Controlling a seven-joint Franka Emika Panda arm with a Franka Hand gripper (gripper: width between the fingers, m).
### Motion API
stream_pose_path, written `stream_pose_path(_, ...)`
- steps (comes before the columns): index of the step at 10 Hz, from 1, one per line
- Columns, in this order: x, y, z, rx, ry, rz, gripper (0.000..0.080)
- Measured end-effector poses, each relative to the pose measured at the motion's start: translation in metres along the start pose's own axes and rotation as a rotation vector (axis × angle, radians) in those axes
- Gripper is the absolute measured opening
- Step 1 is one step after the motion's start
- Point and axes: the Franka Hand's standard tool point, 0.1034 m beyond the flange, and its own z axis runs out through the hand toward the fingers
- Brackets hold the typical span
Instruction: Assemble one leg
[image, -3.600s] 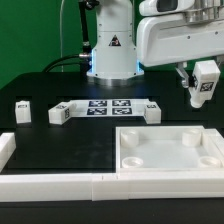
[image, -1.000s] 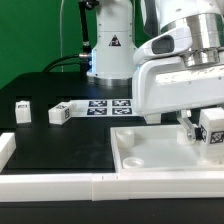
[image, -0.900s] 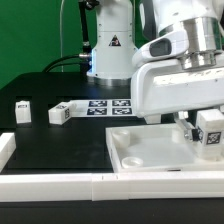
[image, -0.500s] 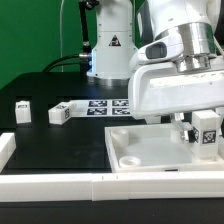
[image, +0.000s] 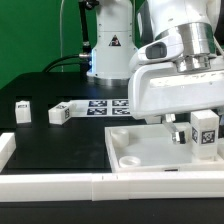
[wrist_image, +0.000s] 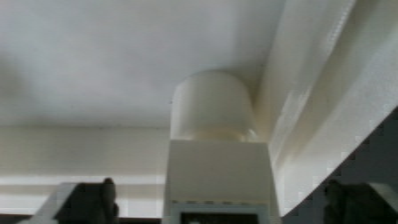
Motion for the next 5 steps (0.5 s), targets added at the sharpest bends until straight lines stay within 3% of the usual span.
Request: stream_pose_path(5, 0.0000, 0.0000, 0.0000, 0.000, 0.000, 0.000, 0.0648)
